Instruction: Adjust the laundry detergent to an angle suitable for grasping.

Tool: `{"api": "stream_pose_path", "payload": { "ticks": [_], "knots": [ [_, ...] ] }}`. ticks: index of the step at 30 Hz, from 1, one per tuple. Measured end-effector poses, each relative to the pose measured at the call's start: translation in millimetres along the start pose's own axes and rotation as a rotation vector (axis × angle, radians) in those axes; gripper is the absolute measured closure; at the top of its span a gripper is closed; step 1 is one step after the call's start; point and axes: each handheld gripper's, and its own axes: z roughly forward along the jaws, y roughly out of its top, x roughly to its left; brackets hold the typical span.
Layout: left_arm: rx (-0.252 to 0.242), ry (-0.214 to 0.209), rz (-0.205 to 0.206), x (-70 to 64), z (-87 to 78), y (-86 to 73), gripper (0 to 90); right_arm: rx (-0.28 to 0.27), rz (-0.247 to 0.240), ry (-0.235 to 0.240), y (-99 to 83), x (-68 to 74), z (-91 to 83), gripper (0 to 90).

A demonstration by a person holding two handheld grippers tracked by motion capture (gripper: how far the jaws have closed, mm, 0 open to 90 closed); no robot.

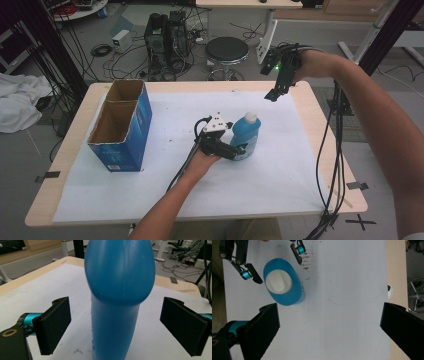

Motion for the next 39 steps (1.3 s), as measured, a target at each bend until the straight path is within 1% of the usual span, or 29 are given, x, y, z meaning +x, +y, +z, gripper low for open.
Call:
{"api": "stream_pose_path", "payload": {
  "ticks": [2,4,5,7,10,12,18,19,21,22,24,25,26,28,30,31,32,33,35,36,37,39],
  "knots": [
    [-0.01,0.002,-0.009,-1.3,7.4,1.5,9.8,-0.009,0.005,-0.002,-0.1,0.6,0.9,1.4],
    [-0.007,0.002,-0.001,-0.7,8.5,1.8,9.8,-0.009,-0.001,-0.002,-0.2,0.6,0.5,1.4],
    [-0.019,0.006,-0.009,-1.4,10.7,1.6,9.9,-0.009,-0.001,-0.002,-0.2,0.6,0.5,1.4],
    [-0.011,0.005,-0.013,-1.0,13.1,1.4,9.8,-0.004,-0.002,-0.003,-0.3,0.8,-0.7,1.4],
    [0.001,0.008,-0.01,0.3,16.1,1.1,9.8,-0.014,-0.001,-0.005,-0.8,1.0,-1.6,1.4],
    [-0.017,0.01,-0.031,-0.6,21.6,0.7,9.8,-0.018,-0.007,-0.006,-1.2,0.3,-2.1,1.4],
    [-0.012,0.009,-0.026,-1.7,26.7,1.2,9.8,-0.014,-0.005,-0.008,-2.2,0.4,-3.5,1.4],
    [-0.023,0.008,-0.035,-2.8,28.9,1.1,9.8,-0.015,-0.003,-0.012,-2.4,0.4,-3.7,1.4],
    [-0.028,0.014,-0.038,-2.9,29.8,0.6,9.8,-0.018,0.004,-0.011,-2.4,0.9,-3.6,1.4],
    [-0.034,0.016,-0.056,-2.2,31.0,-0.2,9.8,-0.014,0.002,-0.01,-2.0,0.8,-3.8,1.4],
    [-0.037,0.018,-0.057,-1.1,30.9,-0.6,9.8,-0.017,-0.003,-0.009,-1.6,0.6,-3.8,1.4],
    [-0.044,0.018,-0.058,-0.6,30.5,-0.6,9.8,-0.017,-0.003,-0.009,-1.6,0.6,-3.8,1.4],
    [-0.064,0.021,-0.075,-1.9,30.6,-0.3,9.8,-0.017,-0.006,-0.01,-1.4,0.5,-3.8,1.4],
    [-0.077,0.023,-0.071,-2.7,30.5,0.2,9.9,-0.02,-0.001,-0.01,-1.0,1.0,-3.8,1.4],
    [-0.079,0.021,-0.07,-2.9,31.1,0.0,9.9,-0.022,-0.001,-0.012,-1.2,0.7,-3.9,1.4],
    [-0.067,0.017,-0.059,-2.1,30.7,-0.3,9.9,-0.02,0.014,-0.014,-1.3,1.5,-4.4,1.4],
    [-0.081,0.016,-0.071,-2.7,32.2,-0.7,9.9,-0.026,0.0,-0.013,-1.1,0.6,-4.2,1.4],
    [-0.078,0.018,-0.071,-2.7,32.5,-1.0,9.9,-0.024,-0.002,-0.011,-1.0,0.5,-4.5,1.4],
    [-0.09,0.024,-0.078,-2.7,33.6,-2.6,9.9,-0.036,0.005,-0.014,-1.3,1.4,-4.6,1.4],
    [-0.09,0.024,-0.078,-2.7,33.6,-2.6,10.0,-0.036,0.005,-0.014,-1.3,1.4,-4.6,1.4],
    [-0.091,0.026,-0.079,-3.8,35.1,-3.6,9.9,-0.024,0.0,-0.015,-1.2,0.9,-5.8,1.4],
    [-0.087,0.024,-0.074,-5.5,36.8,-4.7,10.0,-0.029,-0.001,-0.018,-1.9,0.7,-5.7,1.4]
  ]
}}
